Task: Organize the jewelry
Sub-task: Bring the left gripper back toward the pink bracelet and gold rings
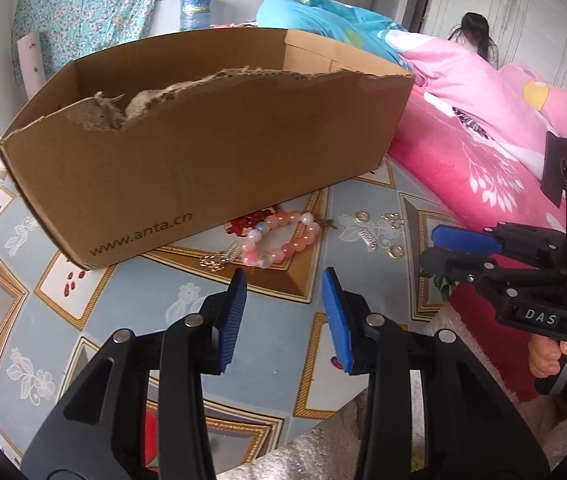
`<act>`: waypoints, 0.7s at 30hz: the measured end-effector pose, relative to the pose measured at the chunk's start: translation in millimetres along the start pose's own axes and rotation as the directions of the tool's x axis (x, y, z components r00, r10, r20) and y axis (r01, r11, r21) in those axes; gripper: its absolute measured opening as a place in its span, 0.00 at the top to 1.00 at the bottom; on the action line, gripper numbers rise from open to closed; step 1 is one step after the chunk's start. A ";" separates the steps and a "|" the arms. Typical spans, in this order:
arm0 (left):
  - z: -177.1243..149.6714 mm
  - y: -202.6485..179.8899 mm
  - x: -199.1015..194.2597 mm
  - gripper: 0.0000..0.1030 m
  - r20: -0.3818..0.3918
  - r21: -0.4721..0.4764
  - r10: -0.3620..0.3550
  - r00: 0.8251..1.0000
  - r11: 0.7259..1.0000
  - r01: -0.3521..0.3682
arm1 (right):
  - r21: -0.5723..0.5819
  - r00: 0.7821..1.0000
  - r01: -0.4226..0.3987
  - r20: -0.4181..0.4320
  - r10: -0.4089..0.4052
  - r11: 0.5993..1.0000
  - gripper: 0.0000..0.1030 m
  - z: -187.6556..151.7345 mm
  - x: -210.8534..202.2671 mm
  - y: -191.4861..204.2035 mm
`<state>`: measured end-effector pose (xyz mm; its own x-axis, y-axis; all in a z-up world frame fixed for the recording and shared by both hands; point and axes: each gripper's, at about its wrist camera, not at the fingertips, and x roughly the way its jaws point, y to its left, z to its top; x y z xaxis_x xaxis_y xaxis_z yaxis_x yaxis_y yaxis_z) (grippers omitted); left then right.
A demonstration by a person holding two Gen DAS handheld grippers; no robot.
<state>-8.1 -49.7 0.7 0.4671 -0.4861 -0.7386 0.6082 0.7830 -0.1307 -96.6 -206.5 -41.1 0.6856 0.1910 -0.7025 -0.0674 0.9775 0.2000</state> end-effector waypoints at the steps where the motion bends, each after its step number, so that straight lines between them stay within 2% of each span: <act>1: 0.7 -6.5 1.6 0.65 0.001 0.016 -0.015 1.000 1.000 0.015 | 0.004 1.000 0.015 0.008 -0.015 1.000 0.68 0.9 -0.5 -2.6; 5: 1.5 -37.7 11.9 0.64 0.007 0.112 -0.055 0.998 0.992 0.053 | 0.031 0.997 0.068 0.024 -0.068 0.997 0.68 5.4 0.1 -17.2; 9: 2.2 -66.3 28.9 0.65 -0.012 0.244 -0.062 0.998 0.968 0.064 | 0.053 0.996 0.077 0.031 -0.079 0.996 0.69 9.7 3.4 -28.4; 11: 3.4 -73.8 38.2 0.69 -0.033 0.283 -0.057 0.998 0.957 0.064 | 0.059 0.997 0.073 0.033 -0.075 0.996 0.69 11.5 5.5 -32.2; 17: 8.9 -81.5 54.4 0.79 -0.067 0.317 -0.076 0.995 0.944 0.093 | 0.060 0.997 0.064 0.043 -0.067 0.996 0.69 12.8 10.3 -35.9; 21: 12.7 -83.5 58.9 0.81 -0.071 0.323 -0.084 0.994 0.941 0.102 | 0.072 0.997 0.057 0.041 -0.060 0.996 0.69 11.4 12.9 -39.5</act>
<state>-23.2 -148.6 -23.5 0.3678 -0.5211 -0.7702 0.8274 0.5614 0.0153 -76.9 -243.7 -50.3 0.7179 0.1280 -0.6843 0.0241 0.9778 0.2082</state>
